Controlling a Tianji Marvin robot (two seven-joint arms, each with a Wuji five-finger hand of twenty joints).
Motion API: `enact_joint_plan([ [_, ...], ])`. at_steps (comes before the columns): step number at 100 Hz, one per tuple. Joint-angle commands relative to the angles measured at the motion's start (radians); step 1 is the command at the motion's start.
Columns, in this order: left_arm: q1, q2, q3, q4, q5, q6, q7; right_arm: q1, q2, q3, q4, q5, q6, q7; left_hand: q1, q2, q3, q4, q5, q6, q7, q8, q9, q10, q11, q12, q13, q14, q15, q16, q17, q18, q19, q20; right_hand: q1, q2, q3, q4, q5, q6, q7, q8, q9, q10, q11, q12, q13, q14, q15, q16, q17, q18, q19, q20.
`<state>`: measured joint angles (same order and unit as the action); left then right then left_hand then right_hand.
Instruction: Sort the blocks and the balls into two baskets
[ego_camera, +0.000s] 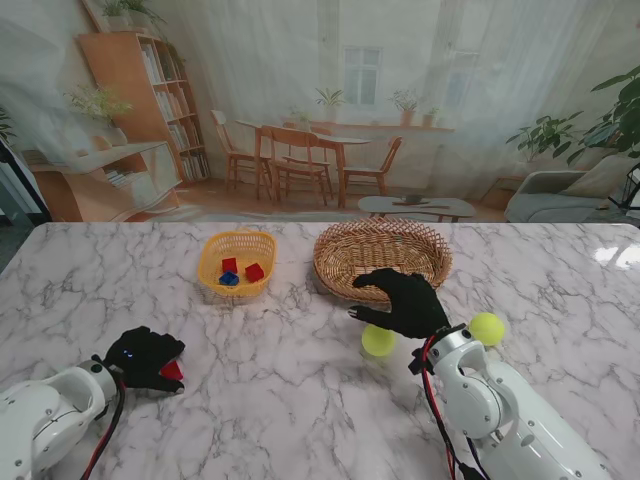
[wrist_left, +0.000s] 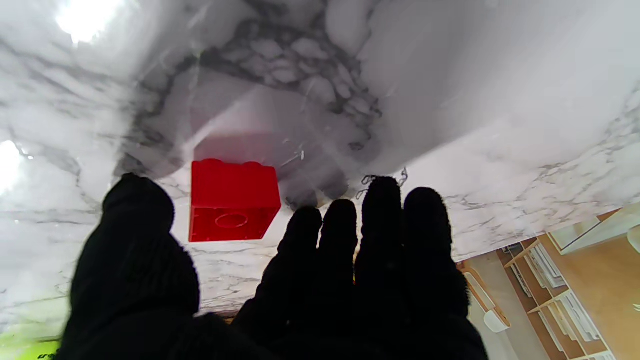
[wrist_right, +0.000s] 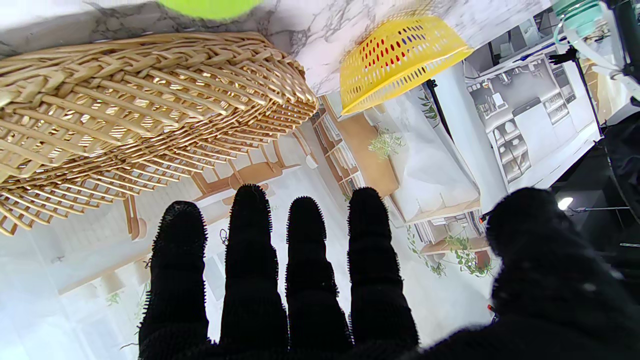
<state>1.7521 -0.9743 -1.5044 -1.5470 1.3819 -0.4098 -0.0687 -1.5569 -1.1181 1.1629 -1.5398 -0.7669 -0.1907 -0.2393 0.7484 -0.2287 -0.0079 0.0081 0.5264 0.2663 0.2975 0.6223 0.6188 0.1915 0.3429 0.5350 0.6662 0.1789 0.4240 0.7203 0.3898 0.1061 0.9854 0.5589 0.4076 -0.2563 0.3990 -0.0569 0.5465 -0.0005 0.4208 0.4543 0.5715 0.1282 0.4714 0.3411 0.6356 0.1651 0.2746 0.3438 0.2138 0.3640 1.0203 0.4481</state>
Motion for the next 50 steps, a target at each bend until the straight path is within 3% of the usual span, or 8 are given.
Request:
enact_joint_plan([
  [1, 0.000, -0.002, 0.007, 0.013, -0.002, 0.003, -0.013, 0.000, 0.000, -0.002, 0.004, -0.001, 0.007, 0.003, 0.034, -0.039, 0.007, -0.011, 0.044, -0.046, 0.066, 0.029, 0.040, -0.020, 0.029, 0.025, 0.043, 0.019, 0.042, 0.028, 0.022, -0.015, 0.050, 0.030, 0.004, 0.043, -0.008, 0.025, 0.028, -0.032, 0.006, 0.021, 0.008, 0.003, -0.009, 0.007, 0.014, -0.003, 0.020, 0.010, -0.010, 0.006, 0.002, 0.009],
  [34, 0.002, -0.003, 0.005, 0.012, -0.008, 0.009, -0.016, 0.001, -0.001, -0.002, 0.004, -0.001, 0.008, 0.001, 0.177, -0.143, 0.085, 0.014, 0.040, -0.046, 0.163, 0.035, 0.082, -0.015, 0.099, 0.073, 0.113, 0.010, 0.125, 0.118, 0.107, -0.026, 0.147, 0.048, 0.004, 0.043, -0.008, 0.025, 0.027, -0.029, 0.005, 0.021, 0.009, 0.005, -0.009, 0.007, 0.013, -0.003, 0.019, 0.010, -0.010, 0.006, 0.002, 0.009],
  [50, 0.000, -0.003, 0.005, 0.013, -0.014, 0.003, -0.026, 0.002, 0.000, -0.003, 0.005, -0.002, 0.009, 0.003, 0.257, -0.128, 0.144, 0.028, 0.040, -0.055, 0.175, 0.030, 0.084, -0.014, 0.107, 0.077, 0.128, -0.002, 0.145, 0.137, 0.132, -0.038, 0.158, 0.049, 0.004, 0.043, -0.009, 0.025, 0.027, -0.031, 0.005, 0.021, 0.008, 0.005, -0.009, 0.007, 0.014, -0.002, 0.019, 0.010, -0.011, 0.005, 0.001, 0.009],
])
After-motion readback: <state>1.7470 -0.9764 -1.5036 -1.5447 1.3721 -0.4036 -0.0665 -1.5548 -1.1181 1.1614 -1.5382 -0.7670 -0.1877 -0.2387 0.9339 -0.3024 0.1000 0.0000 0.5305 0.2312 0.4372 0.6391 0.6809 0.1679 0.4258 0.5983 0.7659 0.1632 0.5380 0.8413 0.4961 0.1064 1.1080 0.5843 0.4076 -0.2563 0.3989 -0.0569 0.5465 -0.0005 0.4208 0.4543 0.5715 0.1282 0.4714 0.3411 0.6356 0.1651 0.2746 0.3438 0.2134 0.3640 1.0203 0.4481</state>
